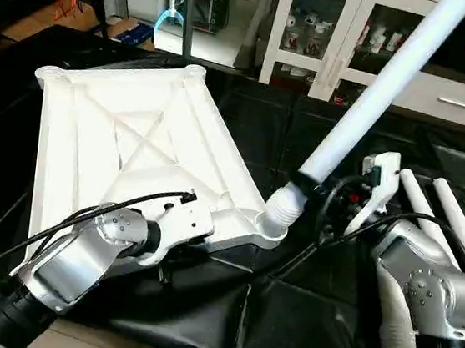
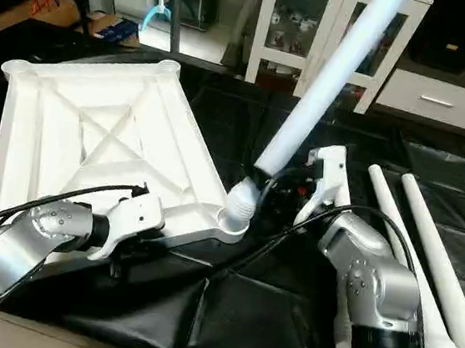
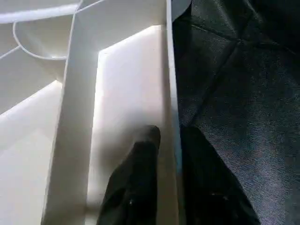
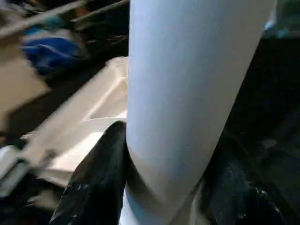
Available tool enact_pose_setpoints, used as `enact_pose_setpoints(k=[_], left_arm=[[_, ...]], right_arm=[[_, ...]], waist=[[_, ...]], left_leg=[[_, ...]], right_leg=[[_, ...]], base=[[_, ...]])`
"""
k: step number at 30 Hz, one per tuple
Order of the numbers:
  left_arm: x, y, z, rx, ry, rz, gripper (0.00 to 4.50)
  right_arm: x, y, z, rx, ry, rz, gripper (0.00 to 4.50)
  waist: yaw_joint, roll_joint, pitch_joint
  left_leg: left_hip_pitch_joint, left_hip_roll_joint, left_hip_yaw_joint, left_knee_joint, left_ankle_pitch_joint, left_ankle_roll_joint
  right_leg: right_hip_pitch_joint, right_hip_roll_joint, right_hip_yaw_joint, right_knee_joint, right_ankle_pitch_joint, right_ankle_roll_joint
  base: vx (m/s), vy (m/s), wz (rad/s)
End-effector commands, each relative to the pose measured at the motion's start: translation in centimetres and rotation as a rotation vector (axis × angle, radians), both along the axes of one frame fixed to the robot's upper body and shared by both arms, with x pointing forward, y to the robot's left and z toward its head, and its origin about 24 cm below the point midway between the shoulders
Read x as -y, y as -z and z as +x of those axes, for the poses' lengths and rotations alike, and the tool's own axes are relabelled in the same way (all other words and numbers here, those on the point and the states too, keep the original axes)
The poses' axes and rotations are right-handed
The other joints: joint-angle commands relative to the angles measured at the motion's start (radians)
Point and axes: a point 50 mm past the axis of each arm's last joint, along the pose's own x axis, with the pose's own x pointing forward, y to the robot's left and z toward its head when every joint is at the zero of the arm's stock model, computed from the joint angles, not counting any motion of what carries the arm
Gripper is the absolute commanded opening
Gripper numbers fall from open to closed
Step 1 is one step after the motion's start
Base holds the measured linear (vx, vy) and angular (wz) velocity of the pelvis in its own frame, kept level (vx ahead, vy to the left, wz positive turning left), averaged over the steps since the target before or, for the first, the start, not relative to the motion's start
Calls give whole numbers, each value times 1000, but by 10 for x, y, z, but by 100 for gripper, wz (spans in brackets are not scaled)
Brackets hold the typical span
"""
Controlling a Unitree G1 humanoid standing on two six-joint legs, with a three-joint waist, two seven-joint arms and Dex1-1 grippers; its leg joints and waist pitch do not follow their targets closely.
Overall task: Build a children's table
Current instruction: Pick table leg, then insert table leg to table base
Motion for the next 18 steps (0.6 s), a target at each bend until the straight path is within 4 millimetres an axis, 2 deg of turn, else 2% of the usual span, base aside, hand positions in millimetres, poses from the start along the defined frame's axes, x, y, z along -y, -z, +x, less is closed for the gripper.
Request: enact_pose_setpoints(k=[1,2,4,5,7,8,10,12,18], left_arm=[[-7,21,-10,-85,-17,61,54],[-7,22,-11,-89,-12,62,46],[-6,22,-12,-91,-10,63,21],[-6,22,-12,-92,-8,63,17],[-5,22,-13,-92,-7,63,13],[-4,21,-13,-90,-4,50,6],[-1,19,-13,-77,3,26,0],[2,15,-13,-64,32,-10,0],[6,11,-18,-79,65,-64,0]], right_arm=[[12,-4,5,-23,-1,81,187],[15,-2,6,-38,4,92,187],[19,0,9,-42,11,86,186],[20,1,9,-43,14,79,186],[21,2,10,-43,19,69,186],[22,3,12,-26,44,19,186],[21,4,14,-6,58,-25,186],[16,5,14,11,58,-57,186],[12,14,11,-18,9,-91,186]], waist=[[-1,-1,-58],[-1,-12,-57],[1,-11,-58],[0,-16,-58],[0,-15,-58],[-2,-29,-58],[0,-28,-58],[-3,-32,-59],[-3,-33,-60]], left_leg=[[8,19,-16,-76,-203,-5],[8,20,-12,-74,-200,-6],[7,21,-13,-74,-189,-10],[6,21,-14,-75,-181,-9],[7,21,-13,-74,-179,-11],[6,21,-12,-74,-179,-8],[6,21,-12,-74,-171,-9],[7,22,-13,-75,-185,-11],[7,23,-12,-75,-188,-3]], right_leg=[[40,-60,39,-84,-300,-167],[37,-60,39,-89,-318,-162],[37,-63,38,-87,-333,-154],[38,-63,37,-87,-341,-151],[36,-63,37,-87,-343,-147],[36,-62,37,-90,-350,-141],[32,-64,37,-89,-362,-132],[31,-64,36,-90,-378,-122],[29,-62,38,-89,-367,-124]], base=[[0,0,0],[0,0,0],[0,0,0],[0,0,0],[0,0,0],[0,0,0],[0,0,0],[0,0,0],[0,0,0]])
